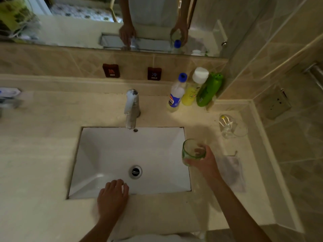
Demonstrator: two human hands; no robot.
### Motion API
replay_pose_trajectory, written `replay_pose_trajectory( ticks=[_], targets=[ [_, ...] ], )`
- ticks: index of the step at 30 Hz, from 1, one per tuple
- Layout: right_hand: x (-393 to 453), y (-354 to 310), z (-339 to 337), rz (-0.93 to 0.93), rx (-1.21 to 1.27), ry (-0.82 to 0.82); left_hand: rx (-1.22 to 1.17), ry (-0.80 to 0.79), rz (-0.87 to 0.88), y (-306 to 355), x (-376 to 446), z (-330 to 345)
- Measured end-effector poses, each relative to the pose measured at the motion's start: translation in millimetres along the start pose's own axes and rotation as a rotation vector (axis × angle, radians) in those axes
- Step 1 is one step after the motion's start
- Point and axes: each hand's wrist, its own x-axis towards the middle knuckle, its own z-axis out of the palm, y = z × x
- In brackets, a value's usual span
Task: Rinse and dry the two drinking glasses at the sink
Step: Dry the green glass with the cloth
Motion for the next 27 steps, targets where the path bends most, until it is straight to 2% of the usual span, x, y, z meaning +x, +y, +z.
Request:
replay_pose_trajectory(
  ticks=[3,6,9,13,16,22,24,27],
  targets=[
    [-29,4,21,0.047,0.07,-0.092,-0.178,0.017,-0.086,2,3,-6],
    [-54,1,43,0.057,0.125,-0.161,-0.673,-0.023,-0.164,9,4,-25],
    [-73,-8,61,0.089,0.152,-0.238,-1.095,-0.14,-0.149,33,-3,-58],
    [-90,-21,81,0.112,0.151,-0.315,-1.443,-0.317,-0.113,67,-23,-89],
    [-97,-27,86,0.132,0.202,-0.368,-1.552,-0.331,-0.153,74,-30,-94],
    [-96,-28,71,0.188,0.453,-0.683,-1.524,-0.311,-0.103,75,-25,-86],
    [-96,-22,65,0.182,0.397,-0.737,-1.517,-0.248,-0.137,75,-22,-82],
    [-85,-10,47,0.06,0.065,-0.702,-1.535,-0.23,-0.179,73,-15,-72]
  ],
)
